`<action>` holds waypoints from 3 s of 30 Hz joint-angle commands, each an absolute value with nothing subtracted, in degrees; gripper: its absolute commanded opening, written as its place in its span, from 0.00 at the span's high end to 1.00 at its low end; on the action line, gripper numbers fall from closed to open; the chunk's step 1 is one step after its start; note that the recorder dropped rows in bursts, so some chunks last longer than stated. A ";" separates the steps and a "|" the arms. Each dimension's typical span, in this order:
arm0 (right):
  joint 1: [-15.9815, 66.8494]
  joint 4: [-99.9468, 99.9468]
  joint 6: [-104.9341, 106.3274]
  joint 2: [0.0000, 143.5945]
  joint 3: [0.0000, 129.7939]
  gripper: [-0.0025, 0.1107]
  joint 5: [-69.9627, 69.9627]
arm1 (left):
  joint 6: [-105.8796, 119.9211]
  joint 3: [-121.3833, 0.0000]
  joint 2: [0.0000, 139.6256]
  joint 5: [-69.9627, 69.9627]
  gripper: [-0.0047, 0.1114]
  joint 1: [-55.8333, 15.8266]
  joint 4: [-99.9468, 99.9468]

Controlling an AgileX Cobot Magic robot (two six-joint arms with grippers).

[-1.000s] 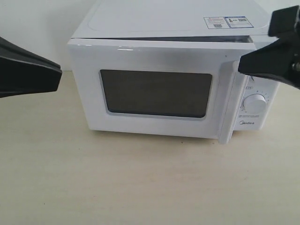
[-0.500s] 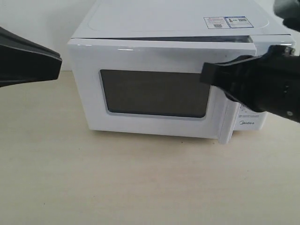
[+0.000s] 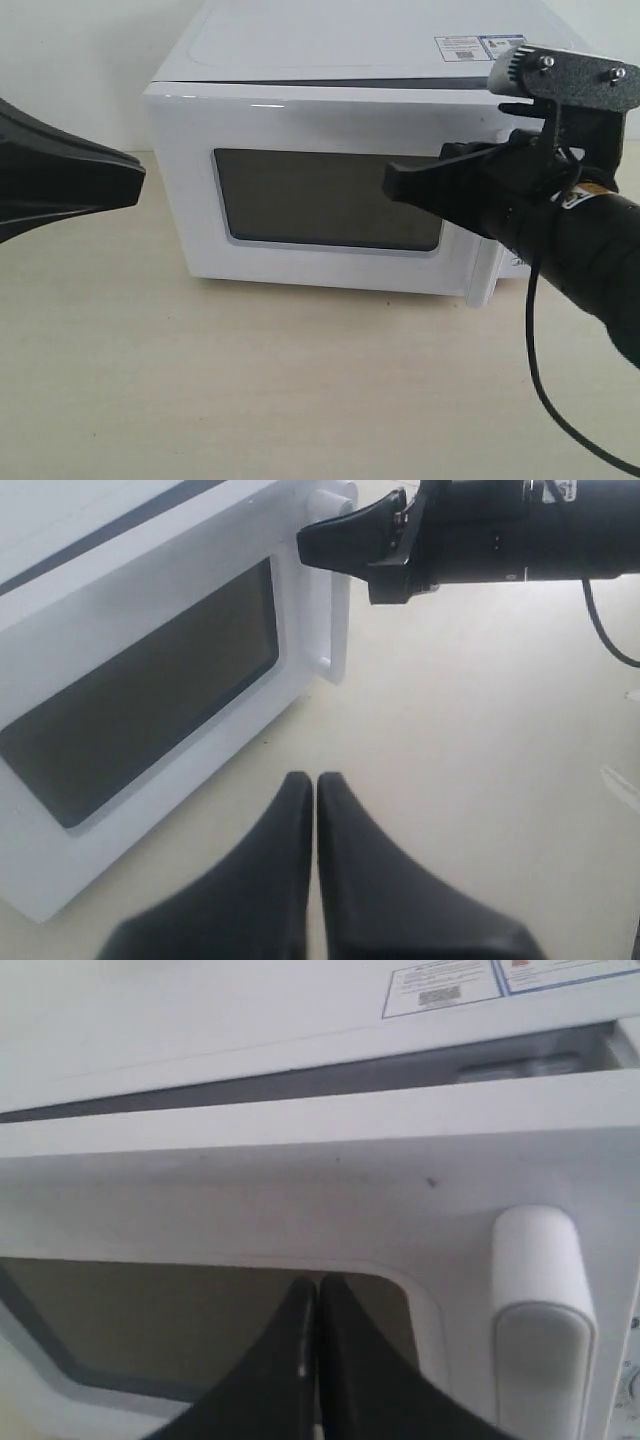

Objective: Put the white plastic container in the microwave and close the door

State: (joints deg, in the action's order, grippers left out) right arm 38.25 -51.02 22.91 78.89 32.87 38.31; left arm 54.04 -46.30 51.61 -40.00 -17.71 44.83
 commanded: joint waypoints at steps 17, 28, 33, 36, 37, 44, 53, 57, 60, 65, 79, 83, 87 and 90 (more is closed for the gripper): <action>38.38 -44.45 19.84 88.64 32.73 0.98 60.69 | 54.40 -45.21 51.74 -38.63 0.93 -17.96 45.13; 38.27 -45.61 21.19 88.64 35.93 0.98 57.12 | 54.40 -45.21 51.74 -39.03 0.93 -17.96 45.13; 38.27 -49.89 23.40 88.64 36.09 0.98 56.36 | 54.40 -45.21 51.74 -38.90 0.93 -17.96 45.13; 38.27 -50.86 24.10 88.64 36.09 0.98 56.93 | 54.40 -45.21 51.74 -39.01 0.93 -17.96 45.13; 38.27 -50.86 24.10 88.64 36.09 0.98 56.93 | 54.40 -45.21 51.74 -39.01 0.93 -17.96 45.13; 38.27 -50.70 24.45 90.43 36.09 0.98 61.20 | 54.40 -45.21 51.74 -38.79 0.93 -17.96 45.13; 38.27 -50.70 19.96 97.53 36.09 0.98 67.52 | 54.98 -45.21 51.74 -38.84 0.93 -17.96 45.13; 38.27 -50.70 19.82 97.77 36.17 0.98 69.41 | 54.95 -45.21 51.74 -38.52 0.93 -17.96 45.13; 38.04 -50.44 19.82 97.77 36.22 0.98 69.81 | 54.95 -45.21 51.74 -38.18 0.93 -17.96 45.13; 35.51 -50.47 20.48 97.77 38.48 0.98 63.75 | 54.95 -45.21 51.74 -38.07 0.93 -17.96 45.13; 37.38 -51.65 23.10 97.77 38.49 0.98 64.06 | 55.01 -45.21 51.74 -37.93 0.93 -17.96 45.13; 40.70 -55.74 27.24 97.77 38.49 0.98 65.57 | 55.28 -45.21 51.74 -37.96 0.93 -17.96 45.13; 45.31 -60.03 35.56 97.66 38.49 0.98 68.87 | 56.29 -45.21 51.74 -37.96 0.93 -17.96 45.13; 48.81 -63.51 39.70 97.01 38.49 0.98 69.96 | 56.28 -45.21 51.74 -38.07 0.93 -17.96 45.13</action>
